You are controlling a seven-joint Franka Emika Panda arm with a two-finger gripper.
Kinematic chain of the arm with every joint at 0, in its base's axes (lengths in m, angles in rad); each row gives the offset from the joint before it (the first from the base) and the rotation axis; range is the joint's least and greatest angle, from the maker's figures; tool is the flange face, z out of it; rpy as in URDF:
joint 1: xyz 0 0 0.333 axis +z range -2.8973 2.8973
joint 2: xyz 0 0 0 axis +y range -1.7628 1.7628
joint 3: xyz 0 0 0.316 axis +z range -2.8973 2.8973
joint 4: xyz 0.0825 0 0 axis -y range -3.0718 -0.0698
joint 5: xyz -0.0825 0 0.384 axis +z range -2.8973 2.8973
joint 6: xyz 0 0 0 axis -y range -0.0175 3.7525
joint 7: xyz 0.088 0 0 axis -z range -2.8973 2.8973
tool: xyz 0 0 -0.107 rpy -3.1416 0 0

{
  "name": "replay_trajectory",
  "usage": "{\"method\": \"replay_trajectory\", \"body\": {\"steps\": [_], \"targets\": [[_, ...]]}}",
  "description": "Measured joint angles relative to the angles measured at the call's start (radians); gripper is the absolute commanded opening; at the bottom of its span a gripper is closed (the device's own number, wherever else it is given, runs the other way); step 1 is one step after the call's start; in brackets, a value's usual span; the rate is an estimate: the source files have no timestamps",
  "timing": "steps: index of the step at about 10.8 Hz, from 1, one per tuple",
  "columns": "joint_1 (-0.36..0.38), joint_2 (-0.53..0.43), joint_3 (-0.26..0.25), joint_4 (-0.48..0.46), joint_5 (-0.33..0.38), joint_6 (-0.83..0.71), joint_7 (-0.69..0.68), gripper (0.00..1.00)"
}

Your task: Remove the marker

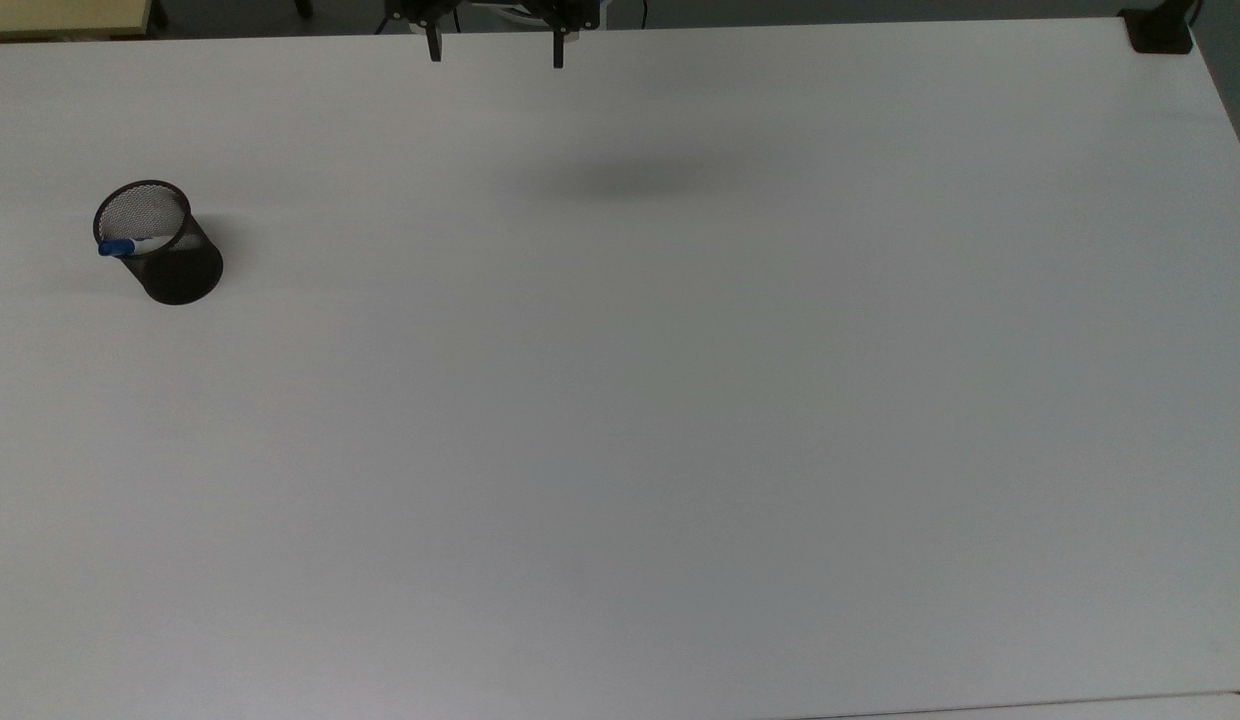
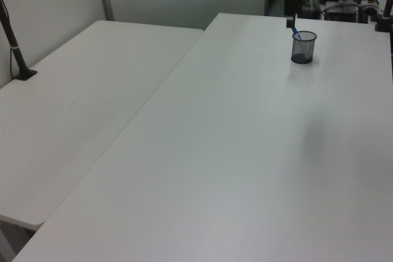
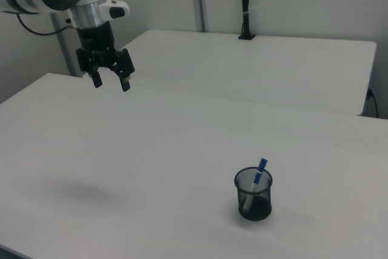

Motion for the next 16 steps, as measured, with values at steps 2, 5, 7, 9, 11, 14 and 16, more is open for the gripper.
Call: {"method": "replay_trajectory", "body": {"steps": [2,5,7,9,11,14,16], "targets": [[0.002,0.0,0.0,0.0,0.0,0.0,-0.001,1.0],[0.002,0.001,0.0,0.0,0.0,0.0,-0.001,1.0],[0.002,0.001,0.0,0.0,0.0,0.0,-0.001,1.0],[0.001,0.001,0.0,0.0,0.0,0.0,-0.001,1.0],[-0.009,0.011,-0.003,0.0,-0.004,0.031,-0.001,1.0],[-0.115,0.029,-0.011,0.0,-0.008,0.109,-0.031,1.0],[-0.229,0.053,-0.015,-0.001,-0.008,0.157,-0.163,1.0]]}}
